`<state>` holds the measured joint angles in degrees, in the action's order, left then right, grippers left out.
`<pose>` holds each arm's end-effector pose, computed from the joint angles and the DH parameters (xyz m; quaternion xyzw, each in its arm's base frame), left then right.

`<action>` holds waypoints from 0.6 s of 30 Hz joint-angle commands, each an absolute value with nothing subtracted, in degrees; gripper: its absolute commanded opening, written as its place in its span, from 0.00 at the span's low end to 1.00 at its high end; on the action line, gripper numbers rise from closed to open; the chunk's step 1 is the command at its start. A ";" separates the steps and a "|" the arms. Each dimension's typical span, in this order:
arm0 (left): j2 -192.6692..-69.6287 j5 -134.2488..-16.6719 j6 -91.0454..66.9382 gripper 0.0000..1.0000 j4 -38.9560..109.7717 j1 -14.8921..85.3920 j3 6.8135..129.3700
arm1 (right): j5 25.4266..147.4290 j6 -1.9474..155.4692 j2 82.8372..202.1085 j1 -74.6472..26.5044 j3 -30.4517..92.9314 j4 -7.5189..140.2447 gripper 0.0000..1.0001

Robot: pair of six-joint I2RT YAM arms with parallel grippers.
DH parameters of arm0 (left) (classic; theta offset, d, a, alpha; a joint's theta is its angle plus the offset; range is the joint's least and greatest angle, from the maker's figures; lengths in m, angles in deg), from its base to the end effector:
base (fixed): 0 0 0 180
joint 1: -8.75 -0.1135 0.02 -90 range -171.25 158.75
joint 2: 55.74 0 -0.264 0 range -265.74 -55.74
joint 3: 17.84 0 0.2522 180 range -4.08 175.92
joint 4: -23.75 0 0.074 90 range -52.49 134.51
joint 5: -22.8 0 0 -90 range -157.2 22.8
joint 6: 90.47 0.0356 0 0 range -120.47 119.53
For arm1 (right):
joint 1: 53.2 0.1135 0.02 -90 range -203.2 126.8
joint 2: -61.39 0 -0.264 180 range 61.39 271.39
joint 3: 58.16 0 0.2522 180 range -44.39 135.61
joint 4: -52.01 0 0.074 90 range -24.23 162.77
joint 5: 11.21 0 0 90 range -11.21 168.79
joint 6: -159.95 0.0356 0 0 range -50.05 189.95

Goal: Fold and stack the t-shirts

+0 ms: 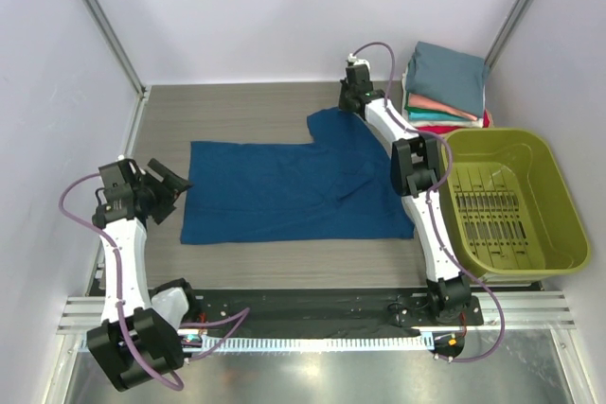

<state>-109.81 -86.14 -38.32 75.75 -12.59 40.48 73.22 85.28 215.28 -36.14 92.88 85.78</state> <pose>0.1802 0.0580 0.2663 -0.4028 0.8293 -0.2029 0.3298 0.5715 0.1718 0.1519 0.0083 0.8926 0.0834 0.4429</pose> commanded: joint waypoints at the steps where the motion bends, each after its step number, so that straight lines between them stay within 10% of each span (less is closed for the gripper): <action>1: -111.29 -78.47 -35.37 0.78 77.76 -9.45 46.10 | 77.10 85.85 208.79 -36.32 90.08 87.57 0.01; 18: -152.57 -58.71 -36.16 0.79 83.30 0.22 83.26 | 90.29 92.70 192.28 -35.62 65.49 78.97 0.01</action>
